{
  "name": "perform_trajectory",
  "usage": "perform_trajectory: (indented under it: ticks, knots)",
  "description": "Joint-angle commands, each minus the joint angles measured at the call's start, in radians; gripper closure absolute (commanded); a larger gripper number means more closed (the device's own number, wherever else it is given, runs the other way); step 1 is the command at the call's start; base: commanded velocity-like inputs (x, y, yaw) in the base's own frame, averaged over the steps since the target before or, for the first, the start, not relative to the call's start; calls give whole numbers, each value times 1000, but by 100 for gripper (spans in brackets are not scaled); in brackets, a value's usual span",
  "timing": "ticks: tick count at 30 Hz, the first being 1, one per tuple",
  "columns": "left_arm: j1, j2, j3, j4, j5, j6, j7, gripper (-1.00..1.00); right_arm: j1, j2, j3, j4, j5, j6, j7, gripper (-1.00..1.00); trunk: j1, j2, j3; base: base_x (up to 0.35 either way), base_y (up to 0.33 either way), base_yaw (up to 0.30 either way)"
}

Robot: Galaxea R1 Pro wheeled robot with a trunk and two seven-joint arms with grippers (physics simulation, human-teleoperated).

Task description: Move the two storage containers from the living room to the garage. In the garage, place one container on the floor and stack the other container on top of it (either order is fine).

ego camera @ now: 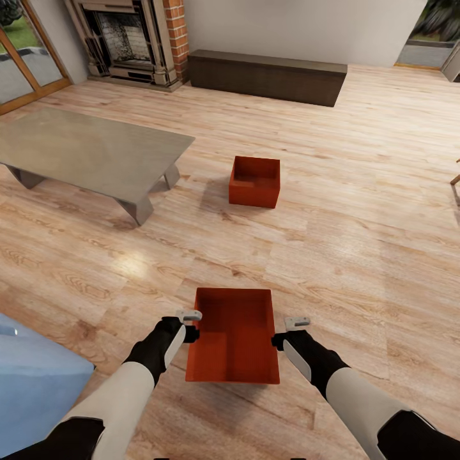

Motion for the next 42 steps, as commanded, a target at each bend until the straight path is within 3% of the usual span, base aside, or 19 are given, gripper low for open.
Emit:
perform_trajectory:
  ticks: [1, 3, 42]
  knots:
    - [0, 0, -1, -1, 3, 11, 4, -100, -1, -1, 8, -2, -10, 3, -9, -100, 0, 0, -1, 0, 0, 0]
    - [0, 0, -1, -1, 3, 14, 4, -100, -1, -1, 8, -2, -11, 3, -9, -100, 0, 0, -1, 0, 0, 0]
    - [0, 3, 1, 0, 3, 19, 4, -100, -1, -1, 5, -2, -12, 12, -7, -100, 149, -273, -123, 0, 0, 0]
